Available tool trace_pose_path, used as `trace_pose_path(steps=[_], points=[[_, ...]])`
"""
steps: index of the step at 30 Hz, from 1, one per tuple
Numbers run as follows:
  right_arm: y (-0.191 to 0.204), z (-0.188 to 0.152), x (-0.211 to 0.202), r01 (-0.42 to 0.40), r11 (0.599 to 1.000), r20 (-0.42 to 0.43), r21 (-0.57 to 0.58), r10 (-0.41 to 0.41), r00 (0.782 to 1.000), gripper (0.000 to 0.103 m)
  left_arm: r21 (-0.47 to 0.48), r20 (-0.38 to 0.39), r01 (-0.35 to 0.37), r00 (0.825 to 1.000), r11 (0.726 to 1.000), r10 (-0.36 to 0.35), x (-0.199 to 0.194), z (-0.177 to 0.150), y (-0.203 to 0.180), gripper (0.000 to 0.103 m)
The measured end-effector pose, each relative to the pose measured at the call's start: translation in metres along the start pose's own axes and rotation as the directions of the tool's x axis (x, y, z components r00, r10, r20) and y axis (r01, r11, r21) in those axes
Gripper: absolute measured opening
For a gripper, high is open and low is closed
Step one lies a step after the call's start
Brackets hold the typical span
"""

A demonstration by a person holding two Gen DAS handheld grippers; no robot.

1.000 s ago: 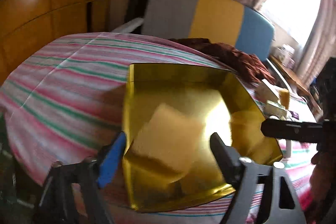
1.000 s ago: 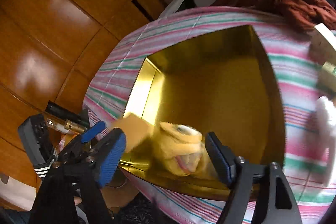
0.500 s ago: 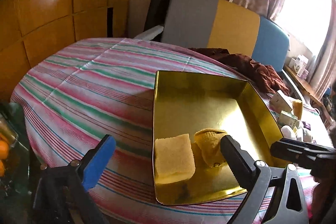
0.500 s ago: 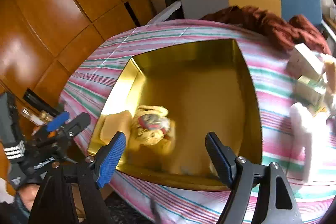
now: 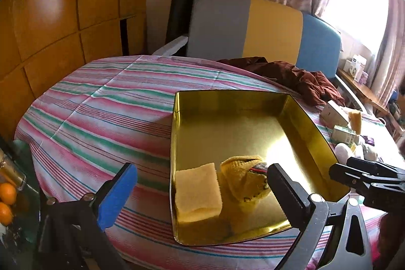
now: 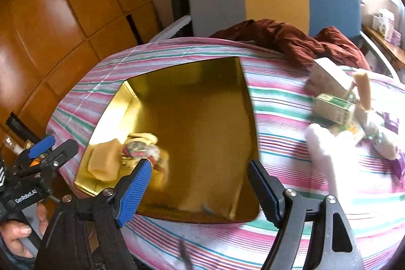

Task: Organize objects
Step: 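Carry sponge and sock to the gold tray and release both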

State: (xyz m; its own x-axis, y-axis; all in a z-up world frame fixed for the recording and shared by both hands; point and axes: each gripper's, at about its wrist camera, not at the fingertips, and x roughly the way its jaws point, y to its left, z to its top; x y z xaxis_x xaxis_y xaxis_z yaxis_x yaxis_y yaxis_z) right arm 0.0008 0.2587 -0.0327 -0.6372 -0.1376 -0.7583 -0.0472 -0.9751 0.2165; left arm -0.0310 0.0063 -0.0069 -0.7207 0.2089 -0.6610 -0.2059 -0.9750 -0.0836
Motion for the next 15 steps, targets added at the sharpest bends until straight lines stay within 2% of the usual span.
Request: trace_pose_path(steps=[8,15], points=[[-0.034,-0.004,-0.015,0.059,0.997,0.031,0.042,-0.061,0.998,0.079,0.049,-0.004,0.024,1.000,0.999,-0.024,-0.002,0.002,-0.020,0.102],[-0.073,-0.008,-0.024,0.122,0.990,0.020,0.074,-0.123,0.992,0.080,0.094,-0.030,0.061,0.998,0.994,-0.059,0.002,-0.002,-0.039,0.103]])
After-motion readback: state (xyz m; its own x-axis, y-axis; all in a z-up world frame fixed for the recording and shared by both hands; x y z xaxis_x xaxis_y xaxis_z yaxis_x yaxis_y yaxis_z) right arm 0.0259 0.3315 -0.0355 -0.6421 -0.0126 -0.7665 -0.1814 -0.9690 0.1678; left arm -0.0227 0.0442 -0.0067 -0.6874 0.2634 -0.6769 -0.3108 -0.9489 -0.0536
